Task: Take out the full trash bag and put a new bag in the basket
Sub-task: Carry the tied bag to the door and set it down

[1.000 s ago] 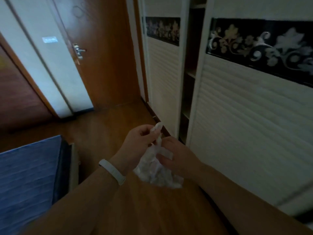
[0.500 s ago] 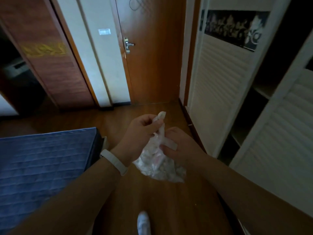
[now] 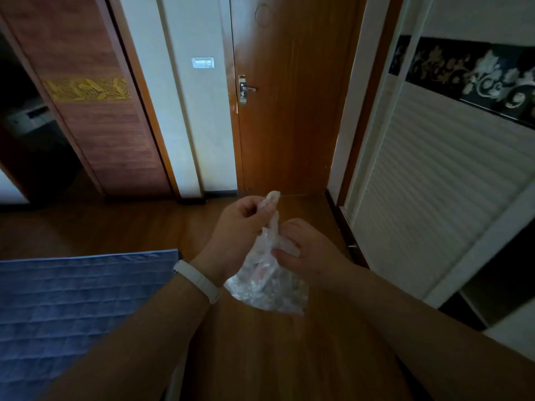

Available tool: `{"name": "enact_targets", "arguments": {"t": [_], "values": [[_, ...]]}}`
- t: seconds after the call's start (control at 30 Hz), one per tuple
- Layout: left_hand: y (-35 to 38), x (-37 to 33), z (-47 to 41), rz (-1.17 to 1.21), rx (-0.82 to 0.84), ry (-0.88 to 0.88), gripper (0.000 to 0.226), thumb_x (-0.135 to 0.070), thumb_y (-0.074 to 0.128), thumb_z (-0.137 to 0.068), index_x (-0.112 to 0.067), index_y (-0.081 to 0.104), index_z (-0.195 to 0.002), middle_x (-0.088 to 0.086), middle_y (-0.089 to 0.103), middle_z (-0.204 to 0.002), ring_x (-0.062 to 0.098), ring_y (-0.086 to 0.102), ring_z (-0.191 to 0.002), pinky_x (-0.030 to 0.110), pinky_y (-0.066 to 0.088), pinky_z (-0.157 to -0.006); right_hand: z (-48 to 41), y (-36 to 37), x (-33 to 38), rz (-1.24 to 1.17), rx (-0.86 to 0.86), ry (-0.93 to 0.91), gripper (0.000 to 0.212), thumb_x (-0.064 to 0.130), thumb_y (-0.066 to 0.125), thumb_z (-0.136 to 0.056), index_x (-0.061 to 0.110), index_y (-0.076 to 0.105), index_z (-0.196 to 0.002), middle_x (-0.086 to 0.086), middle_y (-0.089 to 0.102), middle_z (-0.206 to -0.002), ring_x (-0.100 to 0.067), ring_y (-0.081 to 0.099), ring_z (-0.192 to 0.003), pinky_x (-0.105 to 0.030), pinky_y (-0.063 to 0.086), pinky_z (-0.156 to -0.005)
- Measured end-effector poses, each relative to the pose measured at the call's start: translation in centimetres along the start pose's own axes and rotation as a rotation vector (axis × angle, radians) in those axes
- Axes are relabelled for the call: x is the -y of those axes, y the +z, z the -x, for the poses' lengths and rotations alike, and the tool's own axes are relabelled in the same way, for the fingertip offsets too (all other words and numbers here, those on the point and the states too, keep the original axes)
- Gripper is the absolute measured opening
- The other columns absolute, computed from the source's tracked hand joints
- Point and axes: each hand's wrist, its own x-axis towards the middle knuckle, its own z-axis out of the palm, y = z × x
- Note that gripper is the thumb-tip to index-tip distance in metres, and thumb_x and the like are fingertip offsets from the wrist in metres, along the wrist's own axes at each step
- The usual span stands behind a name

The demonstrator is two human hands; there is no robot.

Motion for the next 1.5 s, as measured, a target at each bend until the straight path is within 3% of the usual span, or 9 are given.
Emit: {"name": "enact_targets", "arguments": {"t": [0.2, 0.37, 0.57, 0.7, 0.8, 0.93, 1.1, 1.3, 1.5], "values": [[-4.1, 1.6, -6.0, 0.063, -0.039, -0.016, 0.031, -0.05, 0.066, -0.087, -0.02, 0.07, -0.08, 0.005, 0.066, -0.08, 0.014, 0.061, -0.072, 0.019, 0.049, -0.065, -8.0, 2.4, -1.6, 0.007, 0.043, -0.022, 0.03, 0.062, 0.044, -0.087, 0.045, 0.047, -0.112, 0.021, 0.046, -0.109, 0.003, 0.048, -0.099, -0.025, 0.048, -0.084], [-7.1, 3.7, -12.1, 0.039, -0.118, -0.024, 0.038, -0.045, 0.066, -0.09, -0.008, 0.064, -0.081, 0.007, 0.061, -0.077, 0.015, 0.055, -0.069, 0.019, 0.047, -0.062, -15.2, 3.5, -4.4, 0.04, 0.051, -0.076, 0.024, 0.05, 0.051, -0.088, 0.039, 0.049, -0.11, 0.022, 0.045, -0.103, 0.007, 0.041, -0.095, -0.017, 0.039, -0.082], [-10.6, 5.0, -21.9, -0.023, -0.204, -0.061, 0.034, -0.038, 0.063, -0.092, -0.005, 0.066, -0.083, 0.003, 0.064, -0.075, 0.015, 0.055, -0.07, 0.025, 0.047, -0.065, -25.8, 4.1, -9.5, 0.044, 0.128, -0.068, 0.035, 0.051, 0.053, -0.089, 0.031, 0.053, -0.117, 0.013, 0.051, -0.116, -0.005, 0.047, -0.103, -0.03, 0.043, -0.092], [-11.2, 4.8, -29.3, -0.061, -0.218, -0.085, 0.027, -0.037, 0.061, -0.094, -0.012, 0.07, -0.085, 0.015, 0.068, -0.083, 0.02, 0.057, -0.075, 0.034, 0.047, -0.073, -32.8, 3.1, -13.5, 0.003, 0.15, -0.045, 0.039, 0.054, 0.051, -0.089, 0.034, 0.051, -0.123, 0.009, 0.052, -0.124, -0.007, 0.048, -0.109, -0.035, 0.043, -0.096], [-11.4, 4.4, -34.6, -0.101, -0.227, -0.057, 0.036, -0.047, 0.062, -0.091, -0.013, 0.07, -0.082, 0.021, 0.067, -0.087, 0.017, 0.058, -0.073, 0.03, 0.047, -0.071, -37.4, 2.0, -16.0, -0.027, 0.125, -0.06, 0.032, 0.054, 0.05, -0.088, 0.04, 0.048, -0.117, 0.016, 0.051, -0.115, 0.0, 0.047, -0.1, -0.027, 0.043, -0.088], [-11.8, 4.7, -40.5, -0.132, -0.213, -0.059, 0.035, -0.05, 0.062, -0.089, -0.018, 0.069, -0.078, 0.005, 0.065, -0.074, 0.014, 0.056, -0.068, 0.027, 0.049, -0.068, -42.2, 0.8, -18.8, -0.039, 0.087, -0.062, 0.032, 0.056, 0.048, -0.087, 0.044, 0.041, -0.116, 0.023, 0.042, -0.107, 0.008, 0.042, -0.092, -0.011, 0.031, -0.079], [-13.1, 6.5, -46.7, -0.129, -0.175, -0.058, 0.026, -0.039, 0.061, -0.093, -0.028, 0.068, -0.071, -0.007, 0.065, -0.066, 0.004, 0.061, -0.061, 0.017, 0.05, -0.061, -46.9, 1.1, -21.8, -0.055, 0.107, -0.025, 0.037, 0.055, 0.048, -0.088, 0.033, 0.052, -0.118, 0.012, 0.048, -0.113, -0.005, 0.047, -0.099, -0.028, 0.042, -0.088], [-17.4, 10.6, -54.3, -0.077, -0.171, -0.145, 0.026, -0.04, 0.061, -0.093, -0.021, 0.07, -0.078, 0.01, 0.07, -0.08, 0.024, 0.068, -0.074, 0.03, 0.058, -0.068, -54.4, 3.8, -25.5, -0.054, 0.164, 0.006, 0.037, 0.046, 0.052, -0.093, 0.028, 0.052, -0.125, 0.005, 0.051, -0.125, -0.008, 0.046, -0.106, -0.032, 0.041, -0.095], [-23.8, 15.5, -63.2, 0.007, -0.156, -0.179, 0.028, -0.04, 0.062, -0.093, -0.016, 0.07, -0.082, 0.007, 0.069, -0.079, 0.023, 0.067, -0.074, 0.034, 0.058, -0.072, -64.6, 8.0, -30.3, -0.006, 0.181, 0.034, 0.037, 0.053, 0.051, -0.089, 0.038, 0.05, -0.123, 0.021, 0.044, -0.112, 0.0, 0.046, -0.1, -0.022, 0.042, -0.083]]}}
